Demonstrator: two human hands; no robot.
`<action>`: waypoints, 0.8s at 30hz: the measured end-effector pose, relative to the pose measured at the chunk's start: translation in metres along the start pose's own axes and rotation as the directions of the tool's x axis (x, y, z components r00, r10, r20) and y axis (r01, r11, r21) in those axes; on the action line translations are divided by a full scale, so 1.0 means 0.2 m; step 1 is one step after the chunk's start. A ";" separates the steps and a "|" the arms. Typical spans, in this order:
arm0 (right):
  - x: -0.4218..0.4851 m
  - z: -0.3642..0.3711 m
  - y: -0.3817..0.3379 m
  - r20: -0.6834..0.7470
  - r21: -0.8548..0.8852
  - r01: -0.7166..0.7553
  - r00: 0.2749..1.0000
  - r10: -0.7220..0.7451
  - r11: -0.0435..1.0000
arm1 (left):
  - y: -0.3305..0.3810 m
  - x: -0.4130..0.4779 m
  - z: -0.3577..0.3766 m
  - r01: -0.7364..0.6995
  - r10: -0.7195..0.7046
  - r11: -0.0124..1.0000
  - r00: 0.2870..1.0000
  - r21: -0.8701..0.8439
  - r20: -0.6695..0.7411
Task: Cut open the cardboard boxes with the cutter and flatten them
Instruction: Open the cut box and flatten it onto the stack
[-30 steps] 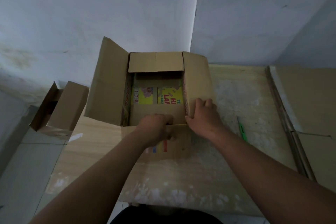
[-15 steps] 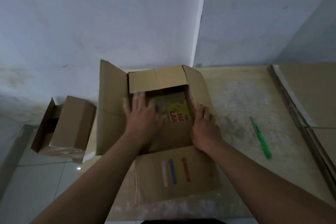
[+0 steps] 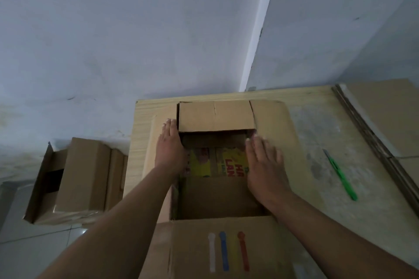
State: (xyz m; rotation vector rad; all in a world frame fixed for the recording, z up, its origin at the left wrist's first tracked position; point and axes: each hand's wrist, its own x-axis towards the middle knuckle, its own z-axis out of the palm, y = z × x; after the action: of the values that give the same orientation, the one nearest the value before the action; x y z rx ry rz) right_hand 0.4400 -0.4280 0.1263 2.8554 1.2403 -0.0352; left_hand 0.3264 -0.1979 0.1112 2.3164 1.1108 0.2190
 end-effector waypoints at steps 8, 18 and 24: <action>0.34 -0.04 -0.11 -0.063 0.066 0.174 0.983 -0.169 0.983 | -0.04 0.04 0.03 -0.075 0.074 0.996 0.997 0.056 0.021; 0.91 -0.18 -0.01 0.079 0.037 0.188 0.978 -0.191 0.981 | -0.06 0.05 0.07 -0.082 0.083 0.990 0.997 0.117 -0.003; 1.02 -0.04 0.02 0.079 0.124 0.222 0.969 -0.233 0.967 | -0.03 0.03 0.07 -0.057 0.061 0.989 0.998 0.136 -0.028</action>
State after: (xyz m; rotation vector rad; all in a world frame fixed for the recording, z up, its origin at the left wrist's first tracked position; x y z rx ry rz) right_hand 0.5821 -0.2814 0.1285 2.7489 1.5877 -0.2495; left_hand 0.3315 -0.1960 0.0949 2.4755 1.1044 0.2101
